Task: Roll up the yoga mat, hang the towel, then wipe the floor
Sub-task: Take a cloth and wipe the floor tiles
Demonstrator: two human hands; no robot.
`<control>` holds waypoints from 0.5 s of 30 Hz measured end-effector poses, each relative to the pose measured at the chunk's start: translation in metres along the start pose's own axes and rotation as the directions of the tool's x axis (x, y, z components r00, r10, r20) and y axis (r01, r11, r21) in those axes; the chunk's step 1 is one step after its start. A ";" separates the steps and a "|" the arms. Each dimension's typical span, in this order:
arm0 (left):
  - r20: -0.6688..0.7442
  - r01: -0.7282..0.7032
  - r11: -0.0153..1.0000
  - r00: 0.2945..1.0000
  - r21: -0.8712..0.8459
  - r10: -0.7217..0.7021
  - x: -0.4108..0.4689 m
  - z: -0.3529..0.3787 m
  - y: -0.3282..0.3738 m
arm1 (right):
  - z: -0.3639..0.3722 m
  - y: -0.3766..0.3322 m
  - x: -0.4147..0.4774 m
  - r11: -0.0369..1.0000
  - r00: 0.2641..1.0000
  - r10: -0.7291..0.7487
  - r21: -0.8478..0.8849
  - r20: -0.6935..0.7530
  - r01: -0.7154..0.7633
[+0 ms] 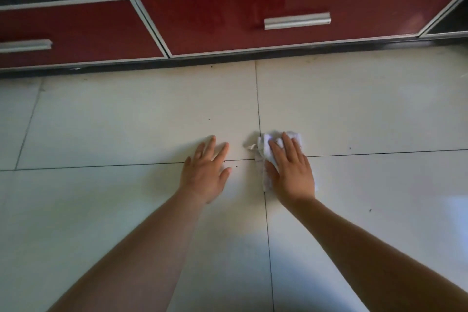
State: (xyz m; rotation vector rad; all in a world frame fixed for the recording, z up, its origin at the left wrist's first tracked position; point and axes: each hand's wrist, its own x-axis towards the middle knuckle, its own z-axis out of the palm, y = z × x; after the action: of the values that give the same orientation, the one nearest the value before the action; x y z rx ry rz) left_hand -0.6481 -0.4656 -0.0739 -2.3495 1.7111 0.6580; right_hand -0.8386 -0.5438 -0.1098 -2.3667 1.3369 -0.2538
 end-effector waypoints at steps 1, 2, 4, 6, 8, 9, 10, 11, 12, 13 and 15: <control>-0.010 -0.023 1.000 1.000 -0.003 0.023 0.004 0.000 0.007 | -0.002 0.007 -0.002 1.000 1.000 0.008 0.001 -0.012 -0.008; -0.014 -0.050 0.999 0.999 -0.005 0.050 0.007 0.001 0.014 | -0.006 0.017 0.002 0.999 0.998 0.049 0.004 -0.035 -0.049; -0.018 -0.077 0.997 0.997 0.001 0.077 0.013 0.004 0.030 | -0.021 0.042 0.015 0.977 0.970 0.215 0.023 -0.112 -0.214; -0.038 -0.063 0.998 0.997 0.004 0.063 0.017 0.006 0.045 | -0.040 0.072 0.027 0.925 0.907 0.378 0.048 -0.185 -0.376; -0.060 -0.096 0.995 0.994 0.011 0.096 0.022 0.009 0.061 | -0.054 0.093 0.024 0.922 0.905 0.384 0.020 -0.183 -0.387; -0.060 -0.143 0.990 0.988 0.021 0.144 0.026 0.010 0.072 | -0.056 0.099 0.017 0.945 0.930 0.320 -0.005 -0.179 -0.326; -0.056 -0.196 0.980 0.979 0.030 0.197 0.030 0.010 0.083 | -0.054 0.102 0.006 0.966 0.952 0.251 -0.022 -0.174 -0.259; -0.048 -0.238 0.971 0.970 0.036 0.239 0.035 0.009 0.095 | -0.051 0.103 -0.007 0.975 0.962 0.211 -0.026 -0.171 -0.219; -0.037 -0.263 0.964 0.964 0.038 0.264 0.041 0.008 0.108 | -0.048 0.104 -0.017 0.977 0.963 0.203 -0.023 -0.175 -0.210; -0.032 -0.273 0.961 0.961 0.039 0.274 0.047 0.006 0.120 | -0.047 0.108 -0.023 0.972 0.956 0.225 -0.017 -0.190 -0.232; -0.034 -0.277 0.960 0.960 0.048 0.279 0.059 0.003 0.141 | -0.051 0.120 -0.023 0.930 0.897 0.364 0.050 -0.251 -0.364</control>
State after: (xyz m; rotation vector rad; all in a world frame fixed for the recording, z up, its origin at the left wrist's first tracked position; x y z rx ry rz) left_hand -0.7664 -0.5625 -0.0850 -2.1264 2.0756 0.6104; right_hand -0.9616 -0.5918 -0.1148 -2.0769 1.8675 -0.4597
